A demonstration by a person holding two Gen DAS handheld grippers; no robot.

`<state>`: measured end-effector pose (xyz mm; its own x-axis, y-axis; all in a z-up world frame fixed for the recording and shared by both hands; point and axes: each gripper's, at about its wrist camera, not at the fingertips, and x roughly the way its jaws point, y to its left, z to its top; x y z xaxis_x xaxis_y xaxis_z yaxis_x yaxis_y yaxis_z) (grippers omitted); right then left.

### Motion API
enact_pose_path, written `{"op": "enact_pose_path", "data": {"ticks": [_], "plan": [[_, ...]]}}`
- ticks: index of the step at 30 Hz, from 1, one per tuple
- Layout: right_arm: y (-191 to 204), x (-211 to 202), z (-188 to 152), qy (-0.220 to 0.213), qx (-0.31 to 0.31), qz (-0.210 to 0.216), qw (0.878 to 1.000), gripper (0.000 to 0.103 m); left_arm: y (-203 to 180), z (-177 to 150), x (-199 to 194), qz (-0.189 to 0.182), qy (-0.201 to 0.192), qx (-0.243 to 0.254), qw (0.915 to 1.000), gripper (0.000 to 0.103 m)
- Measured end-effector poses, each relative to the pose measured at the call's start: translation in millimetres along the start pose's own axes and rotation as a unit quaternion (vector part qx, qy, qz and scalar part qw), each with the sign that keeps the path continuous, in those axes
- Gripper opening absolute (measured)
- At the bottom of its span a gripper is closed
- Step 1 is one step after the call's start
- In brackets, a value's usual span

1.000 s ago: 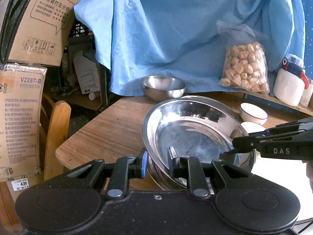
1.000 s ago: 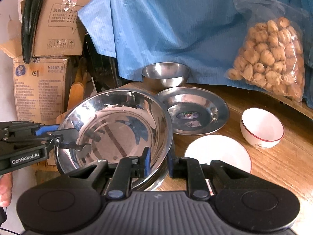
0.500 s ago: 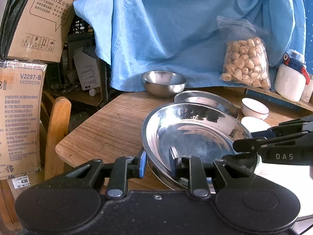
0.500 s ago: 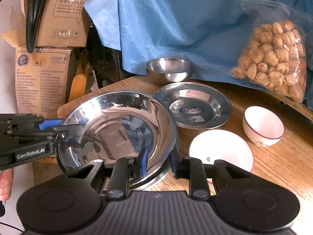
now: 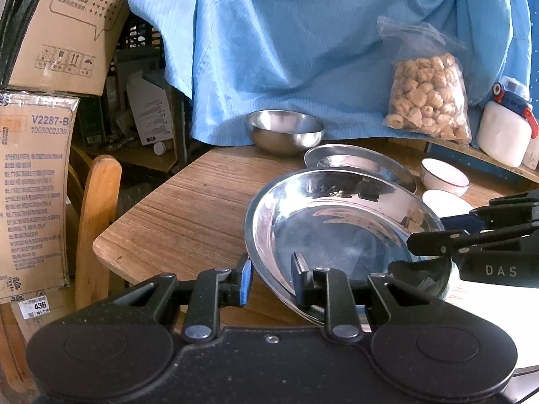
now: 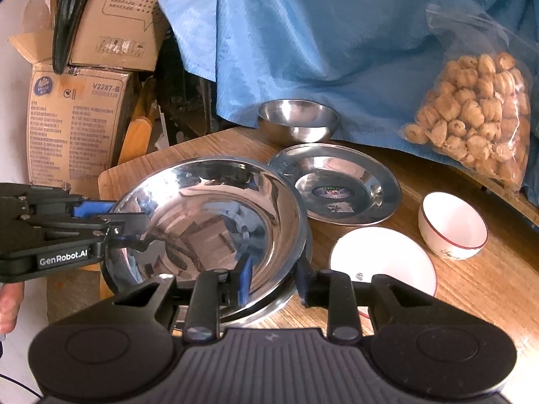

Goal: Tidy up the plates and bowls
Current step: 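Lift and carry the deep steel plate with both tools, lowering it onto the table, then open both tools to release the deep steel plate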

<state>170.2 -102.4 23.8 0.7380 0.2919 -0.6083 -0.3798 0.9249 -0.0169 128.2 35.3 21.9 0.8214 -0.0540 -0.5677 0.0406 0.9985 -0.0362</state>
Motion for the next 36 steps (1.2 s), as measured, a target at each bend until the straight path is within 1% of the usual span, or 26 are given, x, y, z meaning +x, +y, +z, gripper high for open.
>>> {"op": "enact_pose_path", "data": {"ticks": [5,12,14,16,17,18,19,20,21,22,23,24,25,26,27,28,29,31,36], "plan": [[2.7,0.2,-1.5,-0.004,-0.011,-0.007,1.0,0.032,1.0,0.0,2.2,-0.003,0.003,-0.003,1.0,0.027],[7.8,3.0,-4.6,-0.015,-0.039,-0.03,0.999,0.033,-0.9,-1.4,6.7,-0.001,0.006,0.0,1.0,0.027],[6.9,4.5,-5.4,-0.017,-0.042,-0.032,0.998,0.034,0.2,-1.0,7.0,0.0,0.002,0.001,1.0,0.027],[5.9,4.9,-5.7,-0.02,-0.042,-0.029,0.998,0.034,0.6,0.1,5.5,0.001,-0.003,0.001,1.0,0.032],[5.4,5.1,-5.9,-0.021,-0.044,-0.028,0.998,0.034,1.1,1.1,4.3,0.002,-0.007,0.0,1.0,0.036],[5.3,5.4,-6.3,-0.021,-0.045,-0.029,0.998,0.036,1.5,2.6,2.9,0.002,-0.013,-0.002,0.9999,0.042],[4.9,5.5,-6.9,-0.022,-0.046,-0.029,0.998,0.039,2.0,3.9,1.4,0.003,-0.018,-0.004,0.9998,0.046],[4.7,5.0,-7.7,-0.026,-0.049,-0.03,0.998,0.043,3.2,5.9,-0.1,0.005,-0.024,-0.005,0.9997,0.056],[4.1,3.8,-8.3,-0.032,-0.051,-0.029,0.998,0.049,3.5,7.6,-1.1,0.009,-0.03,-0.006,0.9995,0.069],[4.1,1.9,-8.3,-0.038,-0.052,-0.024,0.998,0.052,3.8,9.4,-1.8,0.012,-0.037,-0.006,0.9992,0.075],[3.9,0.2,-7.9,-0.042,-0.052,-0.02,0.998,0.057,4.3,11.9,-2.0,0.015,-0.044,-0.005,0.9989,0.083],[4.1,-1.8,-7.4,-0.048,-0.053,-0.023,0.997,0.07,4.7,14.8,-1.8,0.018,-0.051,-0.003,0.9985,0.086],[4.5,-3.9,-7.1,-0.057,-0.057,-0.031,0.996,0.078,5.2,17.7,-1.5,0.021,-0.057,-0.003,0.9981,0.087],[4.2,-5.8,-6.6,-0.067,-0.064,-0.039,0.995,0.08,5.6,21.7,-0.8,0.022,-0.065,-0.002,0.9976,0.091],[3.5,-7.5,-6.0,-0.076,-0.071,-0.048,0.993,0.083,6.6,25.1,0.2,0.021,-0.071,-0.003,0.9973,0.098],[2.0,-8.7,-5.1,-0.082,-0.074,-0.054,0.992,0.086,7.0,28.6,1.2,0.02,-0.078,-0.004,0.9968,0.102],[-1.1,-9.5,-3.7,-0.089,-0.073,-0.06,0.992,0.088,7.9,33.0,2.9,0.017,-0.085,-0.006,0.9962,0.102],[-9.5,-9.8,-0.2,-0.096,-0.063,-0.07,0.991,0.09,7.9,41.9,8.2,0.007,-0.089,-0.005,0.996,0.102],[-37.4,-9.1,7.3,-0.101,-0.015,-0.083,0.991,0.095,2.2,61.0,33.1,-0.018,-0.07,0.014,0.9973,0.102]]}}
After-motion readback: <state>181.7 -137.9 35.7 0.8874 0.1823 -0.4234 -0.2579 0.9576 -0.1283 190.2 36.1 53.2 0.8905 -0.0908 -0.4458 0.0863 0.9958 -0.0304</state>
